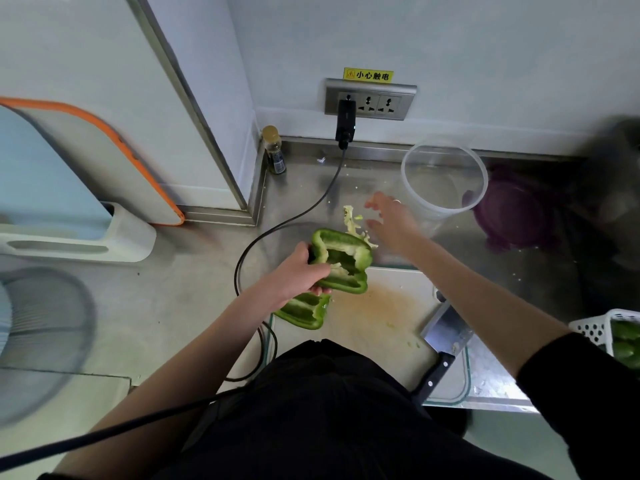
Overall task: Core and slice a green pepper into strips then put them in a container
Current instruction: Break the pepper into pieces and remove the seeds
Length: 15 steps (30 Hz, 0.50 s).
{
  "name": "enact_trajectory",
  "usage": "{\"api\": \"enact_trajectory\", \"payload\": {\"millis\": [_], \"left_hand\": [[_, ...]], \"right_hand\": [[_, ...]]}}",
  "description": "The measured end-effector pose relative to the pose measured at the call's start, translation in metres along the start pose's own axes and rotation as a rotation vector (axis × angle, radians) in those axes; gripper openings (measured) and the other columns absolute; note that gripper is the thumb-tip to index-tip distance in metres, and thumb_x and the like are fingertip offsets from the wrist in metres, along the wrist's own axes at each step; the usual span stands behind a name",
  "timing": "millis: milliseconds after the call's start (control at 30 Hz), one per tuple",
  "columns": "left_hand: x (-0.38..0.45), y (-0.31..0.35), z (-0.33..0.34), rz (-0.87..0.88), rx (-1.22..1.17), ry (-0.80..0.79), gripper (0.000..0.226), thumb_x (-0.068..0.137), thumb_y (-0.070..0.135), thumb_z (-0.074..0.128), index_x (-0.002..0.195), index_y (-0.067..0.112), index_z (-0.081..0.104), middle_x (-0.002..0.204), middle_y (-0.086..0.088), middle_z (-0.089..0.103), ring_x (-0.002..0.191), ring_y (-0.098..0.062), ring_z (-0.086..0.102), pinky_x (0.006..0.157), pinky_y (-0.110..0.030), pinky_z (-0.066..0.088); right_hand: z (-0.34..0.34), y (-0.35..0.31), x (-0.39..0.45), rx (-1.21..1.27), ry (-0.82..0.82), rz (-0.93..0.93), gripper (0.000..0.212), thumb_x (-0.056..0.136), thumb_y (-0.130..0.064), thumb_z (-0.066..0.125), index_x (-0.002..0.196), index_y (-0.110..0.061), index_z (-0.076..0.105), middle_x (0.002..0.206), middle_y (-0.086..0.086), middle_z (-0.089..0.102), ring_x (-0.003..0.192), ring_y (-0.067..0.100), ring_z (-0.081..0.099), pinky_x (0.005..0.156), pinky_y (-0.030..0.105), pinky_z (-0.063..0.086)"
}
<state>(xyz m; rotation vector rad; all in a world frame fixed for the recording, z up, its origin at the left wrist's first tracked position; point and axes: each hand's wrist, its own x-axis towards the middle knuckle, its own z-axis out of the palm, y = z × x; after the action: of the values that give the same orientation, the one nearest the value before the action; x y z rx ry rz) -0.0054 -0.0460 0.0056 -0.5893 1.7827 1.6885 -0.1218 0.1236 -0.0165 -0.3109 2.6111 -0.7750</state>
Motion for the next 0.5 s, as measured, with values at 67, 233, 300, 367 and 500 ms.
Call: {"api": "enact_trajectory", "payload": {"millis": [67,233,300,367,500], "left_hand": [[-0.001,-0.001,-0.002,-0.006,-0.013,0.017,0.038,0.089,0.003,0.052,0.122,0.010,0.034,0.107,-0.018,0.055,0.072,-0.020,0.063,0.058,-0.022,0.049],[-0.002,0.000,0.006,0.003,-0.079,0.030,0.043,0.087,-0.002,0.052,0.121,0.010,0.028,0.101,-0.014,0.050,0.068,-0.020,0.062,0.057,-0.025,0.046],[-0.003,0.003,0.012,0.028,-0.037,0.035,0.043,0.087,-0.002,0.052,0.119,0.012,0.027,0.096,-0.012,0.050,0.062,-0.017,0.060,0.056,-0.025,0.045],[-0.004,0.005,0.015,0.046,0.014,0.031,0.042,0.087,-0.001,0.051,0.118,0.014,0.026,0.092,-0.010,0.050,0.059,-0.015,0.058,0.054,-0.023,0.046],[-0.007,0.004,0.015,0.039,0.032,0.016,0.038,0.088,0.000,0.051,0.114,0.014,0.027,0.089,-0.010,0.051,0.064,-0.020,0.056,0.052,-0.023,0.046]], "right_hand": [[0.001,-0.011,-0.017,-0.034,0.074,-0.040,0.024,0.097,-0.035,0.048,0.107,-0.014,0.046,0.100,0.005,0.056,0.081,0.018,0.056,0.068,0.029,0.042],[0.016,-0.027,-0.056,-0.552,-0.042,-0.075,0.052,0.092,-0.052,0.046,0.129,-0.018,0.033,0.101,0.004,0.060,0.083,0.025,0.061,0.061,0.031,0.046],[0.022,-0.030,-0.056,-0.583,-0.057,0.037,0.053,0.093,-0.050,0.047,0.130,-0.015,0.034,0.104,0.005,0.063,0.091,0.028,0.063,0.061,0.031,0.041],[0.030,-0.032,-0.057,-0.589,-0.096,0.099,0.044,0.098,-0.034,0.044,0.133,-0.009,0.033,0.107,0.008,0.064,0.096,0.031,0.063,0.062,0.033,0.040],[0.034,-0.024,-0.061,-0.464,-0.152,0.041,0.033,0.099,-0.008,0.036,0.130,-0.001,0.030,0.105,0.014,0.063,0.093,0.034,0.062,0.062,0.036,0.038]]}}
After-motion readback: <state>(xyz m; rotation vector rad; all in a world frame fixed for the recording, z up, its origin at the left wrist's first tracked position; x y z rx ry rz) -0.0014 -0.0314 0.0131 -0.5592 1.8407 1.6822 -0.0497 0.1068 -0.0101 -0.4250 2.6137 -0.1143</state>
